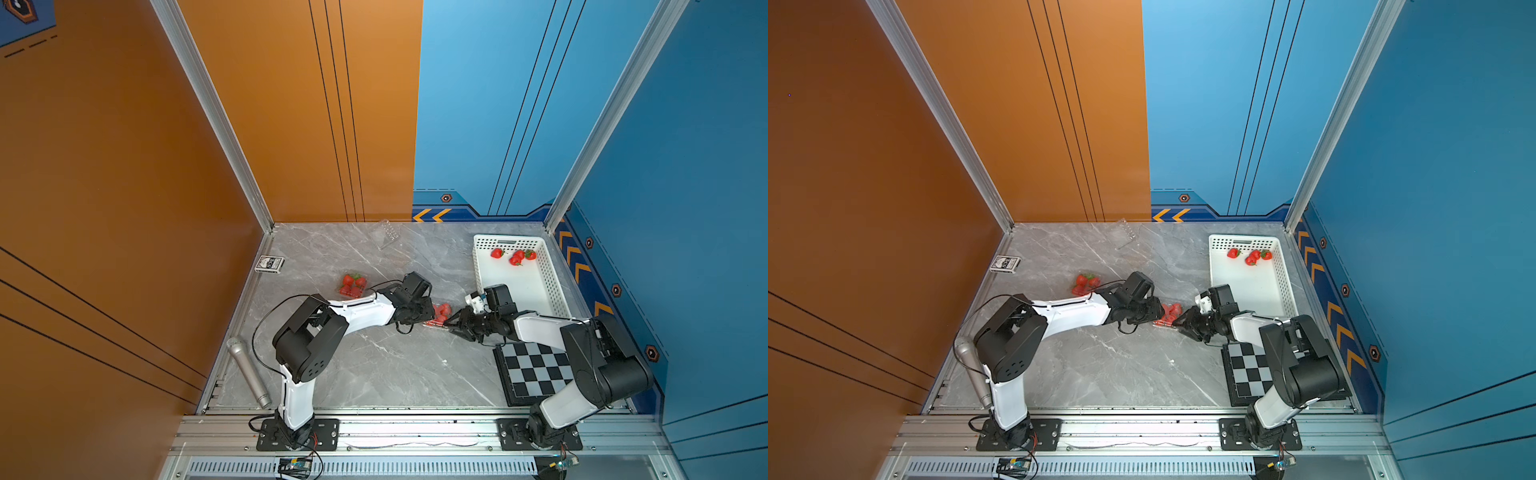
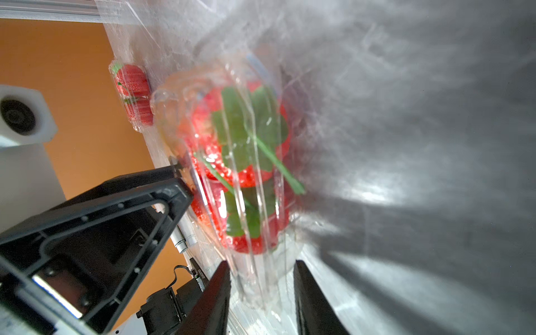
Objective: Pack strawberries into containers
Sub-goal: Close the packing box at the center of the board.
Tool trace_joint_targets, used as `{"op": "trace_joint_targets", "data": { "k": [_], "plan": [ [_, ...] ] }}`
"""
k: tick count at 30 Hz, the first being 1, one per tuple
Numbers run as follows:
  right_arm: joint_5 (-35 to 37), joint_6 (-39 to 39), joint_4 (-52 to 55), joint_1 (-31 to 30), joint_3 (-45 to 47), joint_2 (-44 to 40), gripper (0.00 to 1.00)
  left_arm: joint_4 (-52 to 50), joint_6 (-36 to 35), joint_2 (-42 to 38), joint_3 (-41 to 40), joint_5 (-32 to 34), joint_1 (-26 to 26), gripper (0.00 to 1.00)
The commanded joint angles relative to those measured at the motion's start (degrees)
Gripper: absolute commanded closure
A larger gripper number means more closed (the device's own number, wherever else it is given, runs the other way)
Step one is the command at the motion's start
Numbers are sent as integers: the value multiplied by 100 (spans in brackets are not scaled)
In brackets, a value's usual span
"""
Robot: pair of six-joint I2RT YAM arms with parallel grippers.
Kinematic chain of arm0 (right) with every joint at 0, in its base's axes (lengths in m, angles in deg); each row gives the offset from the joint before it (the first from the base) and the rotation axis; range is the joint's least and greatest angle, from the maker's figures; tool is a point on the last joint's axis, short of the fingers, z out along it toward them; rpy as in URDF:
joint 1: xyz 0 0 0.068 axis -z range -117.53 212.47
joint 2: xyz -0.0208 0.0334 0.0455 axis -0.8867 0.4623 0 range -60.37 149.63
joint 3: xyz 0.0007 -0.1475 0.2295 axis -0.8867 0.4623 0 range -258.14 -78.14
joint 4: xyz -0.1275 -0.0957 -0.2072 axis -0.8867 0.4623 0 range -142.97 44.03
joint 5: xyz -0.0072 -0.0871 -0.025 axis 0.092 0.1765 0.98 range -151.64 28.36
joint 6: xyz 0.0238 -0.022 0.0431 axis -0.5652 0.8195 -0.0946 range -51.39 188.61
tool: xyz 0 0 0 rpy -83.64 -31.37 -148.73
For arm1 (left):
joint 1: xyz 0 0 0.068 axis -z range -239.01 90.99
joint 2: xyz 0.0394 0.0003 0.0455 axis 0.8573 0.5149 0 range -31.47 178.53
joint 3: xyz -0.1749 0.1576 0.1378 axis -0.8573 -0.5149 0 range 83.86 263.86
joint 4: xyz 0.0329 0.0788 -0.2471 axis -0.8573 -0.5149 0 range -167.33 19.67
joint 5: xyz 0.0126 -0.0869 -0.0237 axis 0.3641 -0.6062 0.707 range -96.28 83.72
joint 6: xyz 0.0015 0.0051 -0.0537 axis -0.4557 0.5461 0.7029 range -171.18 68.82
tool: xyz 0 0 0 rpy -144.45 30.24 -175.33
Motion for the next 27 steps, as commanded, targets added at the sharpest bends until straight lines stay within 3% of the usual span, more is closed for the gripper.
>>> {"op": "trace_joint_targets", "data": {
  "k": [1,5,11,19,27],
  "plan": [
    [-156,17,-238,39,107,-98,66,-273,-135,162,86,66,83,47],
    [-103,-18,-368,56,176,-124,70,-273,-141,148,92,69,78,48],
    [-96,-65,-295,87,73,-74,49,-273,-130,-76,-18,259,68,47],
    [11,-179,-316,12,-255,212,43,-128,-187,-810,-501,594,-167,40],
    [245,-211,-231,-341,-1009,932,42,-273,-182,-1786,-1353,895,-769,39]
  ]
}}
